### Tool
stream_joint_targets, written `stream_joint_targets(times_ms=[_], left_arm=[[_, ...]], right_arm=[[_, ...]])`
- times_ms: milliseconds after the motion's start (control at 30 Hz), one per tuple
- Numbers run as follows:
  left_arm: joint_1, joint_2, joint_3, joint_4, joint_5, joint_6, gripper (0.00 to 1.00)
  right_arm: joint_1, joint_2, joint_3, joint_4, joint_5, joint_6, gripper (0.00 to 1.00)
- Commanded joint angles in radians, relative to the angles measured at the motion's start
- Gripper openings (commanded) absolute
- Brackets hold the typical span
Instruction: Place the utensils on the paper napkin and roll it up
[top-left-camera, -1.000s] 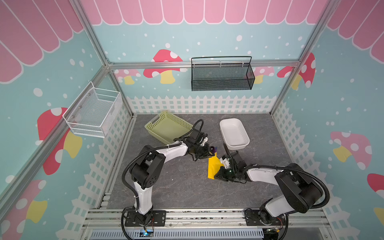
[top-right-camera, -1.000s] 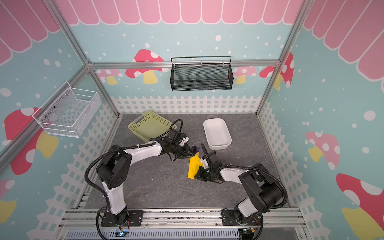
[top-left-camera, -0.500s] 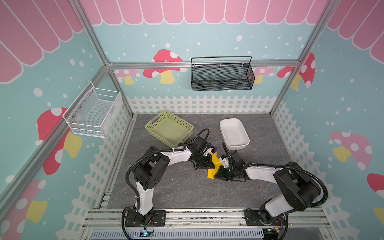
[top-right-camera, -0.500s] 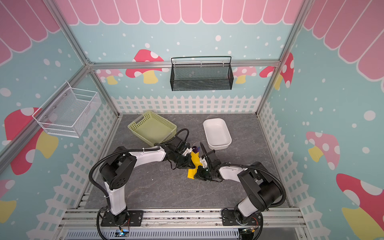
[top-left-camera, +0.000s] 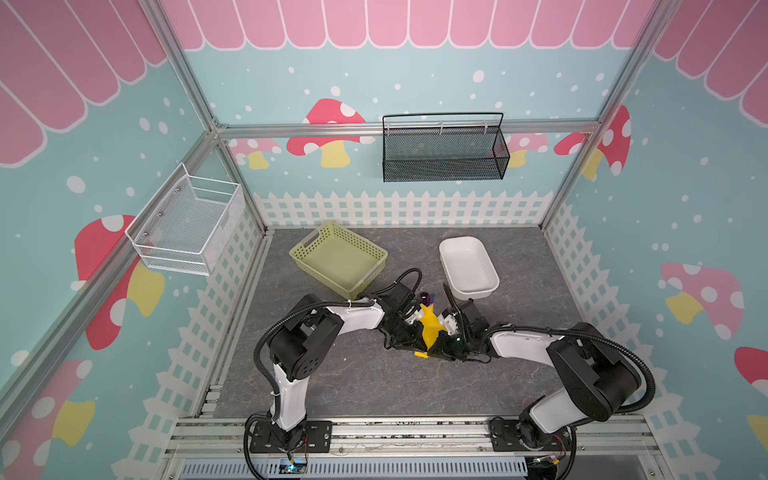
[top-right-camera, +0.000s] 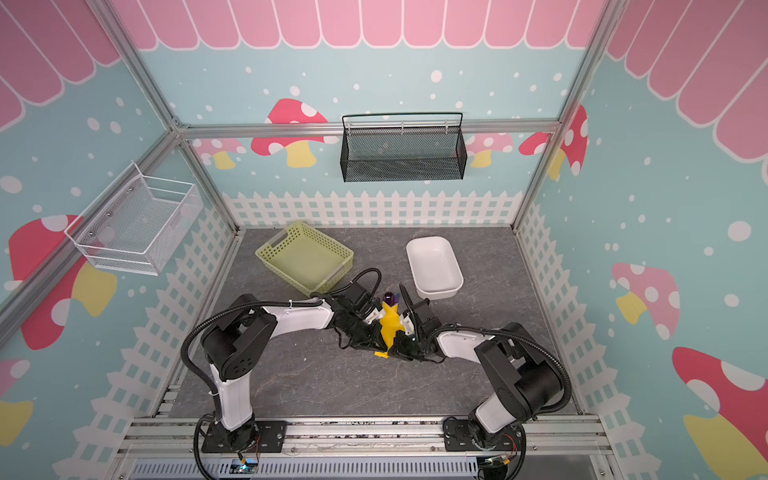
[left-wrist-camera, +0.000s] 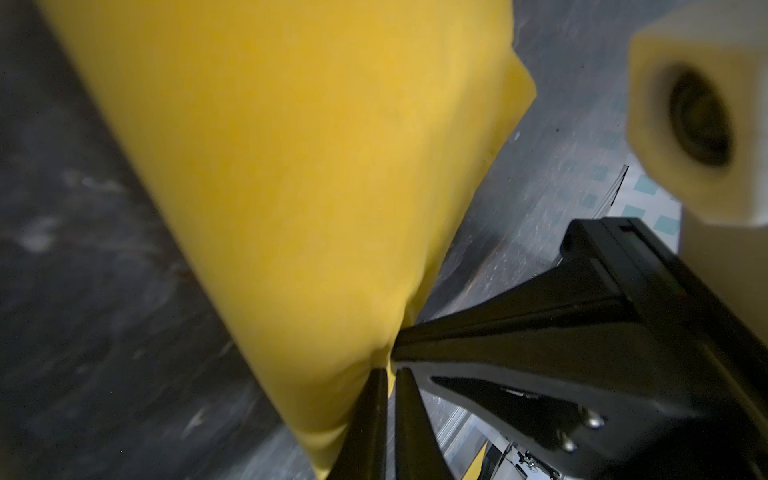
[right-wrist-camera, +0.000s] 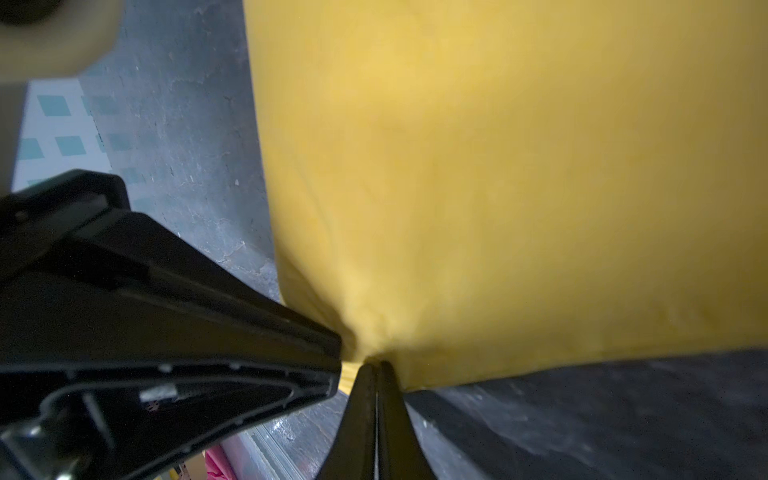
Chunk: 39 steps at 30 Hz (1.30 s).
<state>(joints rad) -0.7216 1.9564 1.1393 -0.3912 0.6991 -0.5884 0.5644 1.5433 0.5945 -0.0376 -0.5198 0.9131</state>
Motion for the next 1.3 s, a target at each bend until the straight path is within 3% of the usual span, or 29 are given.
stream_joint_targets(times_ms=[0,233,533,1267], left_arm=[[-0.004,0.037,-0.010,-0.071,-0.045,0.038,0.11],[-0.002,0.048,-0.025,-0.069,-0.059,0.031,0.10],[-0.002,0.044,-0.031,-0.061,-0.064,0.022,0.10],[-0.003,0.035,-0.058,0.006,-0.054,-0.033,0.11]], right_arm=[[-0.004,-0.024,0.030,-0.056,0.052,-0.008,0.09],[-0.072,-0.074,0.110,-0.074,0.089,-0.001,0.08],[-0.110,0.097,0.244,-0.074,0.055,-0.055,0.08],[-0.139,0.231,0.246,-0.086,0.098,-0.112,0.08]])
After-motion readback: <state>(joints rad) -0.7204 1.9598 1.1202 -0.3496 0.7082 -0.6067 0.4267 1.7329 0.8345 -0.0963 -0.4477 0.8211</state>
